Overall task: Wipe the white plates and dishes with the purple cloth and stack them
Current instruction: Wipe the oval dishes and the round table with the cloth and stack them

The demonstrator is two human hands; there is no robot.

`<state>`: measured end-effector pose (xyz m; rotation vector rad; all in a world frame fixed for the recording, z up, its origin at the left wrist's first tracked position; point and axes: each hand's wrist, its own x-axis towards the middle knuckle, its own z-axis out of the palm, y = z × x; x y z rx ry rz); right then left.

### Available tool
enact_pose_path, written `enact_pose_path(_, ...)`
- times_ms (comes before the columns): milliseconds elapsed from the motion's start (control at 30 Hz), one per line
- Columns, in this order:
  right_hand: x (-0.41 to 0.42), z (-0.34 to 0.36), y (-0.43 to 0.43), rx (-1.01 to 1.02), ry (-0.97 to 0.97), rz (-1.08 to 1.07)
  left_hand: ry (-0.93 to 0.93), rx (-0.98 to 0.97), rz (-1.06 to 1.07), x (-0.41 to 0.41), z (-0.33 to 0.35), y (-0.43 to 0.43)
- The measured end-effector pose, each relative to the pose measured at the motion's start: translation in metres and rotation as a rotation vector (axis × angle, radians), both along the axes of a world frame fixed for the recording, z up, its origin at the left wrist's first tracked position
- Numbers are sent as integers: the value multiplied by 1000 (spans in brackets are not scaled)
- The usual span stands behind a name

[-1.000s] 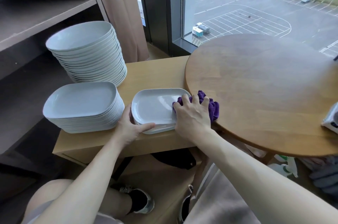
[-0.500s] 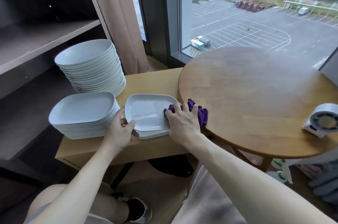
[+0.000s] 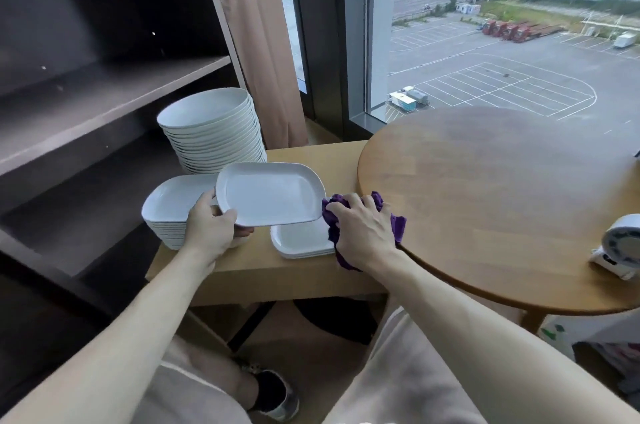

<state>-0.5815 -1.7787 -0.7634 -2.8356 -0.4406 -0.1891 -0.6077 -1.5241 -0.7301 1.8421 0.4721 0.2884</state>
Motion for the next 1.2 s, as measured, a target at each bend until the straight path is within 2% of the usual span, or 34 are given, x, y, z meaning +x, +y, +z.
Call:
enact_pose_path(67, 1, 0, -2, 23, 8, -14, -6, 4, 46, 0, 9, 12)
enact_pose_path(200, 2, -1, -4, 47, 4, -41, -49, -129, 104, -6, 28, 33)
enact_pose_path(400, 3, -6, -6, 34, 10, -31, 23, -329, 239, -18, 42, 64)
enact_pose_path(500, 2, -8, -3, 0, 16, -18, 46, -349, 270, -20, 43, 75)
enact_pose_path(600, 1, -10, -2, -34, 19, 0, 83, -234, 334, -14, 40, 88)
enact_pose_path(700, -1, -11, -2, -55, 24, 19, 157, -8, 399, -10, 34, 100)
enact_pose_path(833, -1, -13, -3, -50, 21, 27, 220, 221, 322, -15, 28, 104)
enact_pose_path(900, 0, -13, -3, -37, 20, 23, 244, 396, 320, -18, 22, 98)
enact_pose_path(967, 0, -16, -4, -28, -3, 21, 143, 640, 324, -24, 11, 89)
enact_pose_path(1033, 1, -17, -7, -18, -28, 16, -76, 793, 221, -30, 4, 72)
enact_pose_path(1100, 3, -18, -9, -14, -26, -14, -176, 839, -13, -32, -7, 47)
enact_pose_path(1200, 4, -17, -7, -99, -7, -87, -20, 782, -364, -30, -32, 9)
